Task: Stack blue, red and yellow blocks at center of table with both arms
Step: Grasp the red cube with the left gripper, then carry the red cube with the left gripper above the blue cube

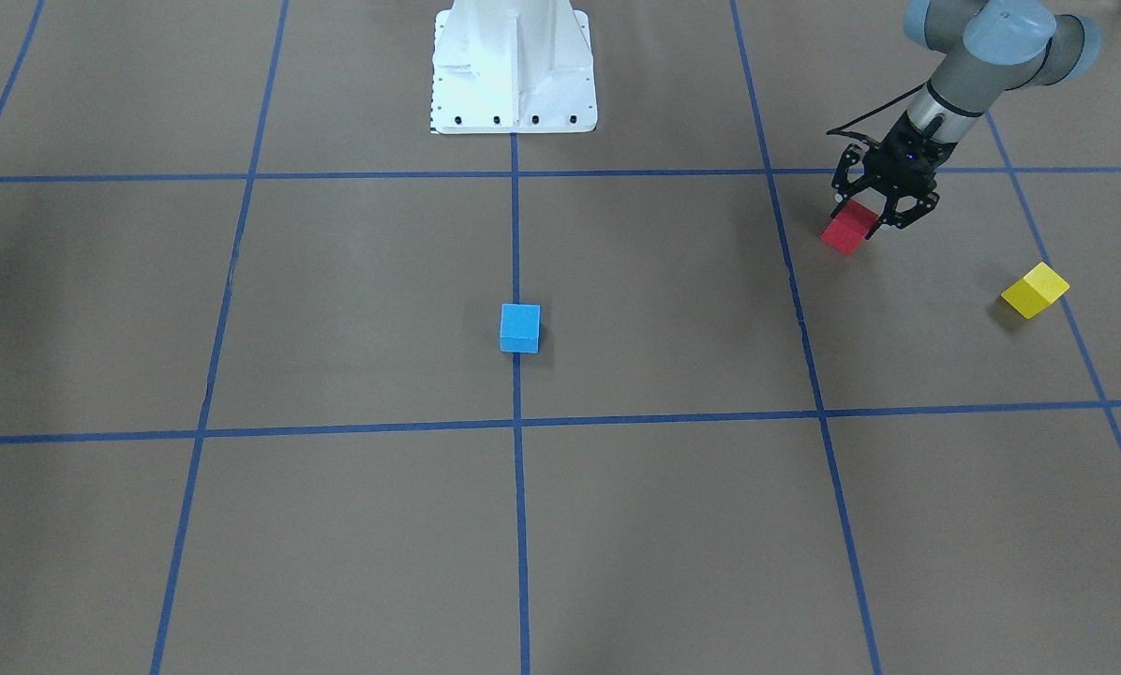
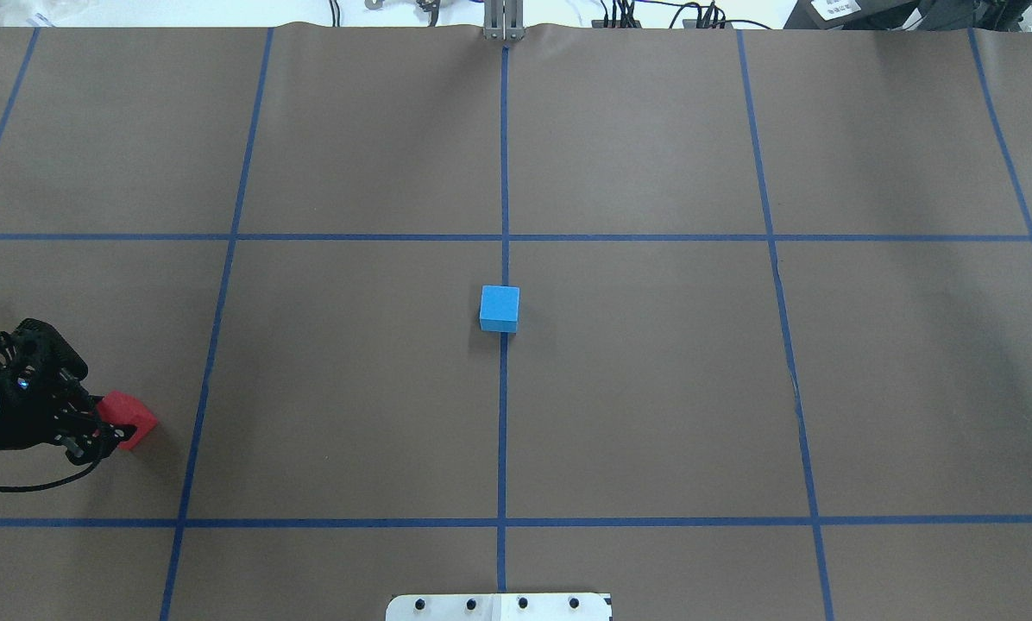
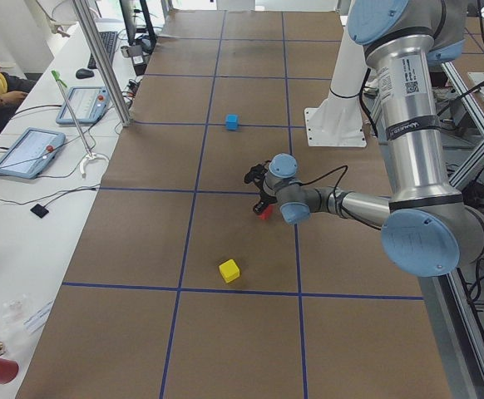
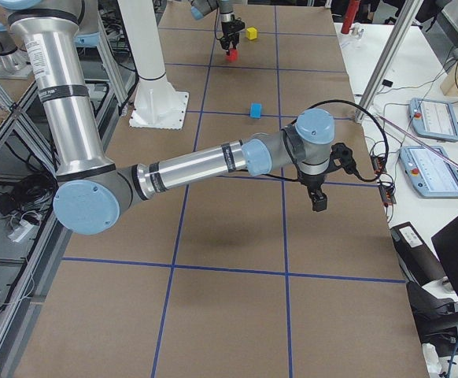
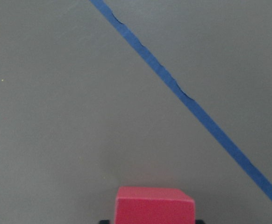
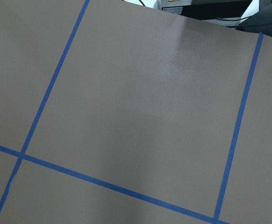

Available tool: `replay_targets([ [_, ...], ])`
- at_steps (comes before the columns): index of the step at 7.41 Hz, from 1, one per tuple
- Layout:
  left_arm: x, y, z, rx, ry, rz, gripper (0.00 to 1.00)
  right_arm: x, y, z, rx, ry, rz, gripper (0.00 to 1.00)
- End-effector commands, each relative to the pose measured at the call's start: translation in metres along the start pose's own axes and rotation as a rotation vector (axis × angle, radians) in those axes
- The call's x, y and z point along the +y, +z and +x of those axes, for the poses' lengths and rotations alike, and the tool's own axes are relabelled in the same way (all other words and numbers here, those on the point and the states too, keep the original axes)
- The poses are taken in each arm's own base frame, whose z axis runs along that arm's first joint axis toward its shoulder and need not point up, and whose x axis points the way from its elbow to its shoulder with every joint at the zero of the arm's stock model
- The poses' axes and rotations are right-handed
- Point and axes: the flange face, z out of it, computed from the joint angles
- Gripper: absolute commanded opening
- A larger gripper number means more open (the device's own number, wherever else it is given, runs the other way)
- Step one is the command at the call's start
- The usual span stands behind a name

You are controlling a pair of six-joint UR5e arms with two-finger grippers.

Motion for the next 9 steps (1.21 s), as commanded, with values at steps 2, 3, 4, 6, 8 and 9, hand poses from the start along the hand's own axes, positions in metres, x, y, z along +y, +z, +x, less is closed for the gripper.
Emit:
replay_targets([
  [2,-0.071,-0.021,0.035,0.06,-0.111,0.044,0.0,0.008,0.008,0.009,0.004,0.016,-0.018,1.0],
  [3,-0.127,-0.035,0.045,0.025,-0.22,0.056,0.0,0.014,0.012,0.013,0.002,0.027,-0.028,1.0],
  [4,-0.193,-0.042,0.067,-0.005,-0.315,0.046,0.0,0.027,0.019,0.021,0.007,0.047,-0.046,1.0],
  [6,-0.326,-0.059,0.146,-0.054,-0.481,-0.017,0.0,0.048,0.029,0.035,0.033,0.07,-0.068,1.0],
  [8,-0.423,-0.023,0.229,-0.1,-0.606,-0.015,0.0,0.053,0.031,0.037,0.032,0.074,-0.073,1.0],
  [9,-0.464,-0.005,0.251,-0.124,-0.63,-0.02,0.0,0.053,0.031,0.036,0.032,0.072,-0.071,1.0],
])
